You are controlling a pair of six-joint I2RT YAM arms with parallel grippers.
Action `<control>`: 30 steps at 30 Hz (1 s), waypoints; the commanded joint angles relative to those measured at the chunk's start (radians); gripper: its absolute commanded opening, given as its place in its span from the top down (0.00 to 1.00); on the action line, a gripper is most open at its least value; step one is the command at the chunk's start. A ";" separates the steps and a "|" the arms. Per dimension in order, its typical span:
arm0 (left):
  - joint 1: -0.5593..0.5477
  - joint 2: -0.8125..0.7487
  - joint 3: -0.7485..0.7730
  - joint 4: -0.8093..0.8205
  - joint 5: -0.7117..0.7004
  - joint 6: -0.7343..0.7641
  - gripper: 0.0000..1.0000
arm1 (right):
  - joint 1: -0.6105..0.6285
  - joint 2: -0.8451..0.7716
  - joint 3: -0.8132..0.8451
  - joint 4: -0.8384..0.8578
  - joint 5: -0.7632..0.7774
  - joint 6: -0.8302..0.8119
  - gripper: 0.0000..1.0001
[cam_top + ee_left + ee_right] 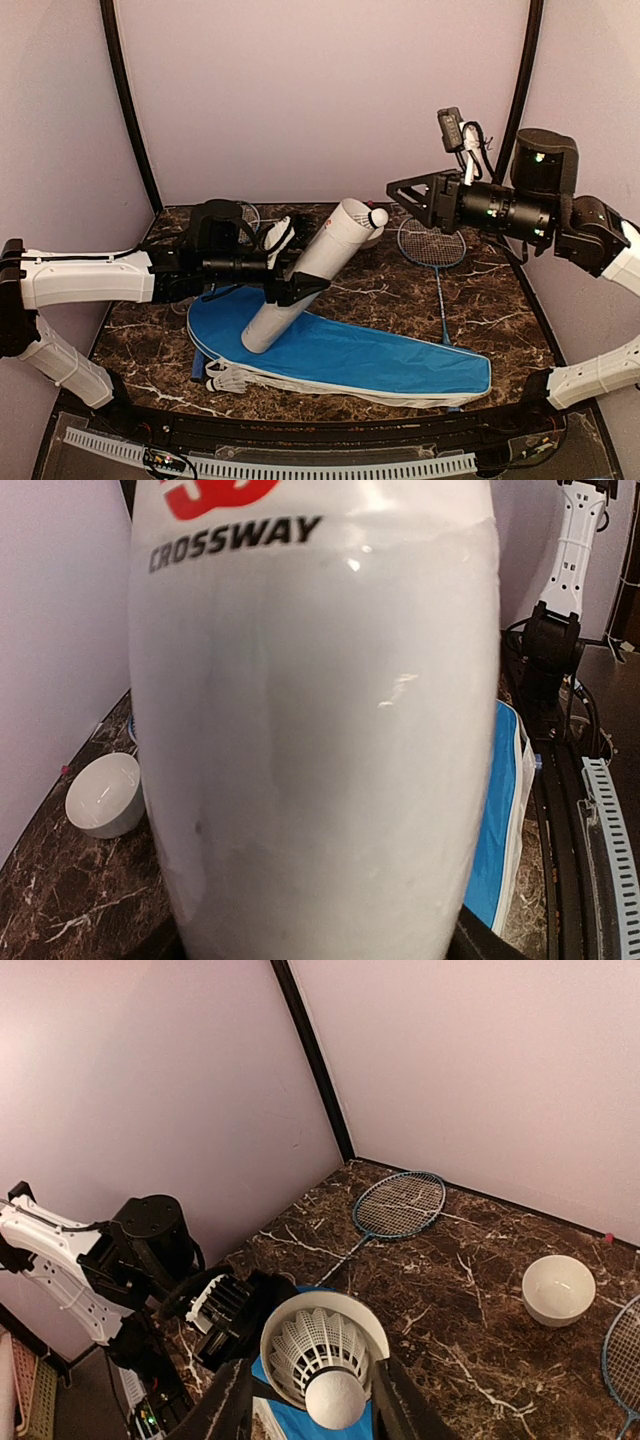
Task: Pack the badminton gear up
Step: Press the shuttlecock into the shuttle tube.
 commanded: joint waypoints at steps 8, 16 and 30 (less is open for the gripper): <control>0.004 0.001 -0.024 -0.030 0.007 -0.011 0.33 | -0.002 -0.058 -0.106 0.040 -0.064 0.064 0.75; 0.005 -0.003 -0.024 -0.033 0.010 -0.010 0.33 | -0.002 -0.034 -0.114 0.060 -0.073 0.071 0.79; 0.004 -0.007 -0.028 -0.036 0.018 0.001 0.33 | -0.002 0.073 -0.059 0.096 -0.122 0.045 0.81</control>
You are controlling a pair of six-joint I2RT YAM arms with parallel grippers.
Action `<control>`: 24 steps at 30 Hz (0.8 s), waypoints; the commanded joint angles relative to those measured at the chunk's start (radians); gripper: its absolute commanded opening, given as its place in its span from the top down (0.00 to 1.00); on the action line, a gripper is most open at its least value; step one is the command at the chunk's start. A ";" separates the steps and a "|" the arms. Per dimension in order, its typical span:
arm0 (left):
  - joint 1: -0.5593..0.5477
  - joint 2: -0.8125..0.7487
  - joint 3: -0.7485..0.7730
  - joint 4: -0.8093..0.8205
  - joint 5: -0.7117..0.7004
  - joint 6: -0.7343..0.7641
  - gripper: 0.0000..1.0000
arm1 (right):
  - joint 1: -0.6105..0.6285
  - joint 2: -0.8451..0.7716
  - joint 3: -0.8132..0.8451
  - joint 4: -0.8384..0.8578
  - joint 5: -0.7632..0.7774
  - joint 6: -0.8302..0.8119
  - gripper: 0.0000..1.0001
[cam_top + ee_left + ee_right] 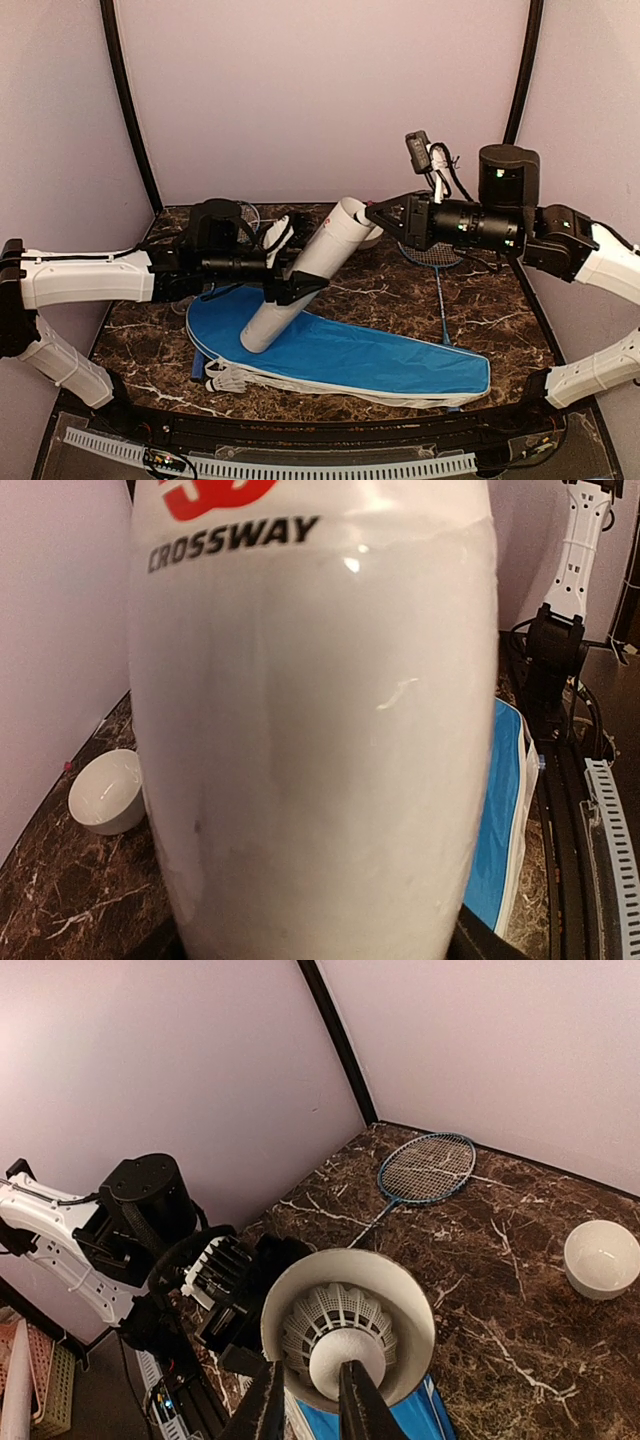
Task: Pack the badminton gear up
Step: Press the shuttlecock into the shuttle tube.
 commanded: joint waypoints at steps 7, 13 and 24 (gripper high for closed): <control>-0.003 -0.011 -0.026 -0.036 0.016 0.005 0.33 | 0.001 0.082 0.074 -0.021 -0.039 -0.028 0.81; -0.001 -0.014 -0.028 -0.022 -0.014 -0.018 0.33 | -0.007 0.078 0.129 -0.057 -0.024 -0.049 0.75; 0.153 -0.062 -0.051 0.070 -0.014 -0.111 0.33 | 0.074 0.065 0.153 -0.082 -0.027 -0.175 0.47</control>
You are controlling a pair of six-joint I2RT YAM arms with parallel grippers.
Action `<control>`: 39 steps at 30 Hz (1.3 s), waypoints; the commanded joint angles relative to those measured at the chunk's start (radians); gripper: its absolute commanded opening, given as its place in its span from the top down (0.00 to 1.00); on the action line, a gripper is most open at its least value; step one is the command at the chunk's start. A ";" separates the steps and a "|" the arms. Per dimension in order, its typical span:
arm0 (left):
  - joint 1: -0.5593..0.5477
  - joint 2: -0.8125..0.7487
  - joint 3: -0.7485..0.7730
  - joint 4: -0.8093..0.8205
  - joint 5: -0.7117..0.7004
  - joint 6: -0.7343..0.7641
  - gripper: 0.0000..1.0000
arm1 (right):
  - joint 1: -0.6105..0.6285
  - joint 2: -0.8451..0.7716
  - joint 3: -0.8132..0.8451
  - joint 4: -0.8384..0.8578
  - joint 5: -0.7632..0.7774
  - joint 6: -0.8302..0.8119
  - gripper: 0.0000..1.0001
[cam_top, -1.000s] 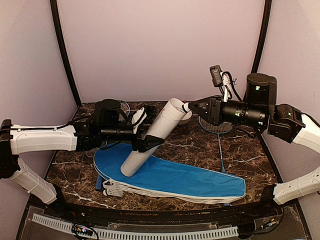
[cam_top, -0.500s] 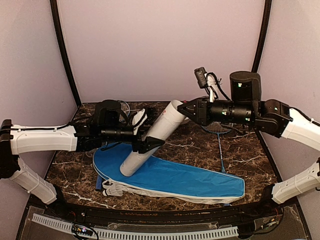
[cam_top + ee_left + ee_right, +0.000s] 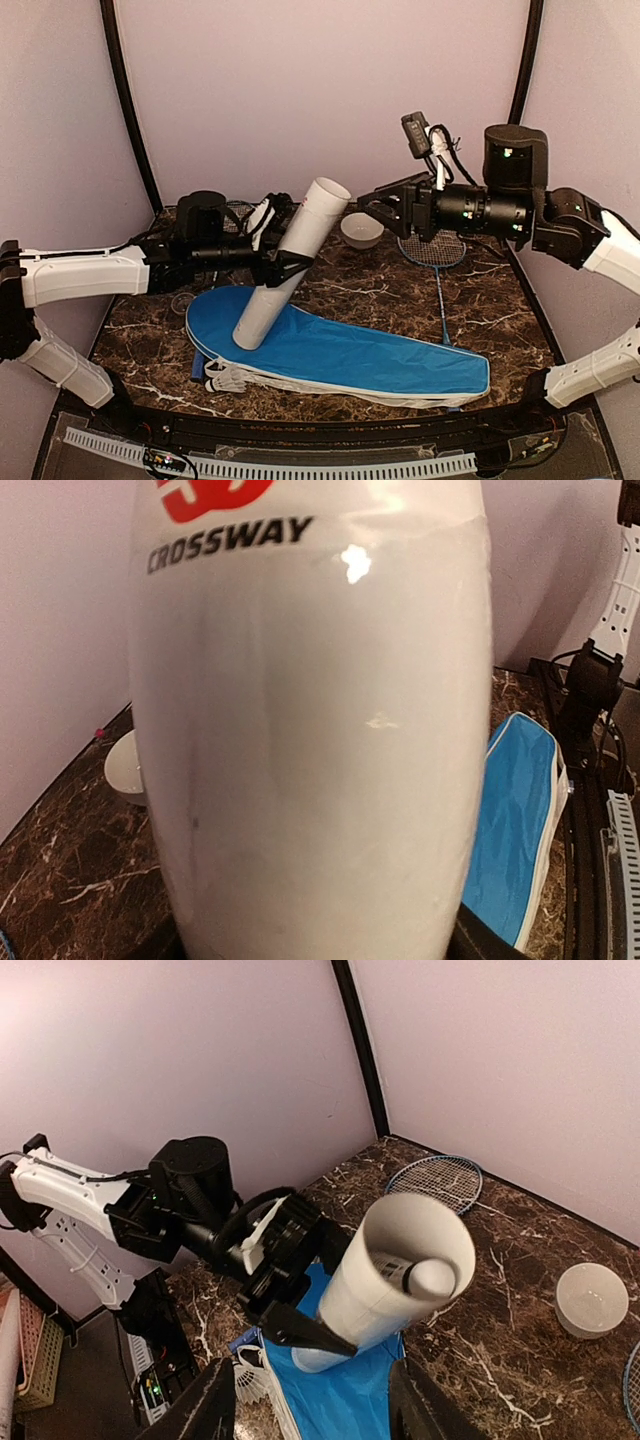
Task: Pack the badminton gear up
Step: Press the shuttlecock into the shuttle tube, then pick up the shuttlecock from the corner of the board.
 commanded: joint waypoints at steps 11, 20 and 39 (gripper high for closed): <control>0.151 -0.059 -0.063 0.088 0.018 -0.062 0.33 | 0.267 0.370 0.106 0.081 -0.095 -0.203 0.48; 0.160 -0.080 -0.062 0.077 -0.013 -0.063 0.33 | 0.286 0.727 0.172 0.223 -0.151 -0.033 0.57; 0.160 -0.104 -0.065 0.066 -0.035 -0.046 0.33 | 0.323 0.965 0.108 0.447 -0.192 0.184 0.54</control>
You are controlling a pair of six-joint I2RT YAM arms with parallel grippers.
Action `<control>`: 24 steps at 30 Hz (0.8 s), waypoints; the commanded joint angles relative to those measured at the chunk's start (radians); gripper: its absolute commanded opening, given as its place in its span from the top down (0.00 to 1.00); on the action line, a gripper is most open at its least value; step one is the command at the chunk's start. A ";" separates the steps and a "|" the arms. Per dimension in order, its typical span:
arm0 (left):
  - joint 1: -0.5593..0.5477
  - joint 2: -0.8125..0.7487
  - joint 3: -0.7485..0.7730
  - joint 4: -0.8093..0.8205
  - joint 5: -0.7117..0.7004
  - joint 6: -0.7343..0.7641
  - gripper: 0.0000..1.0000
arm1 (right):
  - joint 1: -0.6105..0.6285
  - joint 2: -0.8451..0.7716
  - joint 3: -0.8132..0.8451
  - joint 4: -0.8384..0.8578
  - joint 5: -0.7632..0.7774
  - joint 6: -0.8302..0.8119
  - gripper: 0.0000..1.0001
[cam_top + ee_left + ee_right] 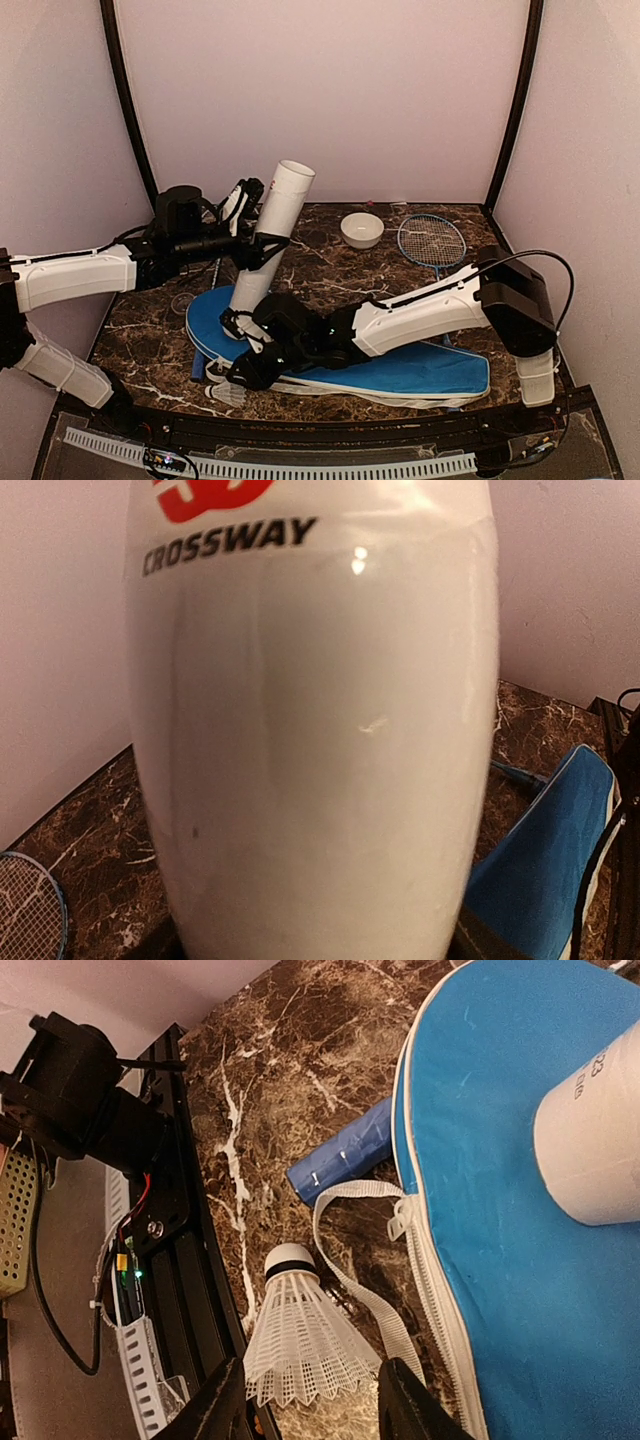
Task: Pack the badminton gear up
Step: Pick up the shuttlecock from the corner of the board.
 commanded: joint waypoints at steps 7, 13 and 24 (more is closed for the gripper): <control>0.006 -0.026 -0.007 0.025 -0.003 0.014 0.33 | 0.035 0.017 -0.029 0.056 -0.054 0.035 0.58; 0.006 -0.023 -0.007 0.025 0.002 0.015 0.32 | 0.054 0.032 -0.021 0.057 -0.049 0.016 0.56; 0.006 -0.028 -0.007 0.024 0.006 0.017 0.32 | 0.065 0.061 -0.031 0.055 0.013 -0.149 0.56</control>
